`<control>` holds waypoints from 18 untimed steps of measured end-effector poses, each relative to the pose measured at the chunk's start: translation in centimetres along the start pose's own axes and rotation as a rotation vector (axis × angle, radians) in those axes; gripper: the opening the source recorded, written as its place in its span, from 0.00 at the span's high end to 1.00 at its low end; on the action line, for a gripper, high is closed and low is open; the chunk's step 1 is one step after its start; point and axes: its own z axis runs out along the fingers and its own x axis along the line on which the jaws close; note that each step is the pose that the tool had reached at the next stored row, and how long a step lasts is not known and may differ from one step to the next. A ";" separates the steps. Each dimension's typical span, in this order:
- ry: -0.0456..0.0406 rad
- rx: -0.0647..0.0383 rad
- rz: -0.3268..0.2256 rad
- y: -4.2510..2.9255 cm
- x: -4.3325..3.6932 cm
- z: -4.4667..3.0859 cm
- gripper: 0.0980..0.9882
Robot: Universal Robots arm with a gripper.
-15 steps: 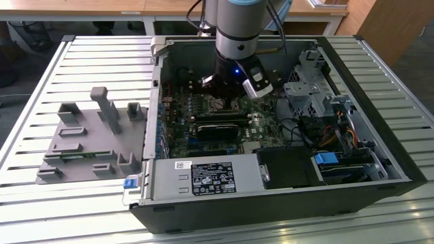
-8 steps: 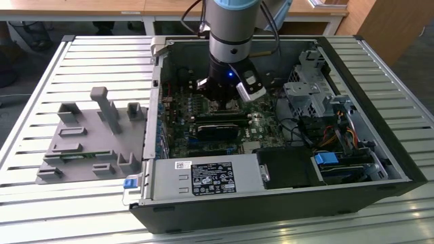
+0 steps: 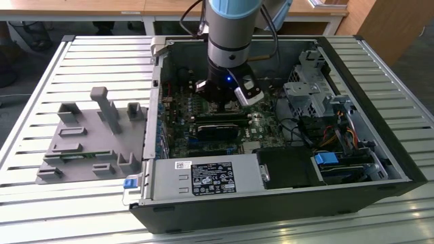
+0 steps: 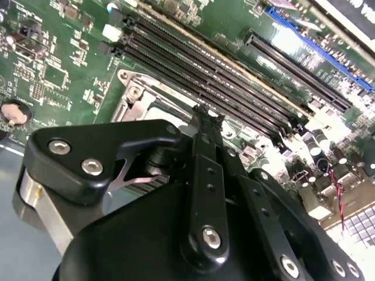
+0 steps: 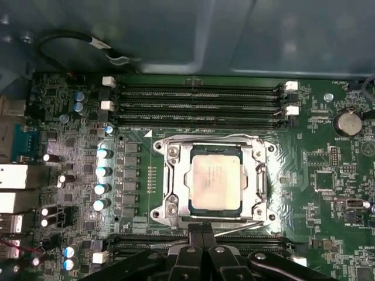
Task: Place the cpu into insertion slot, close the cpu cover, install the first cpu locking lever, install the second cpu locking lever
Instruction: 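Install the second cpu locking lever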
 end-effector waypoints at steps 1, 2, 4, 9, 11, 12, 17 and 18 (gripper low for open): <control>0.0000 -0.001 0.000 -0.09 0.04 0.01 0.99; 0.0000 -0.002 0.000 -0.16 0.12 0.01 0.99; 0.0000 -0.006 0.000 -0.26 0.38 0.02 0.99; 0.0001 -0.014 0.000 -0.36 1.31 0.10 0.99; 0.0000 -0.017 0.000 -0.38 1.49 0.30 0.99; 0.0000 -0.017 0.000 -0.41 1.55 0.43 0.99; 0.0001 -0.033 0.000 -0.66 1.78 0.72 0.99; 0.0001 -0.038 0.000 -0.80 1.80 0.70 0.99</control>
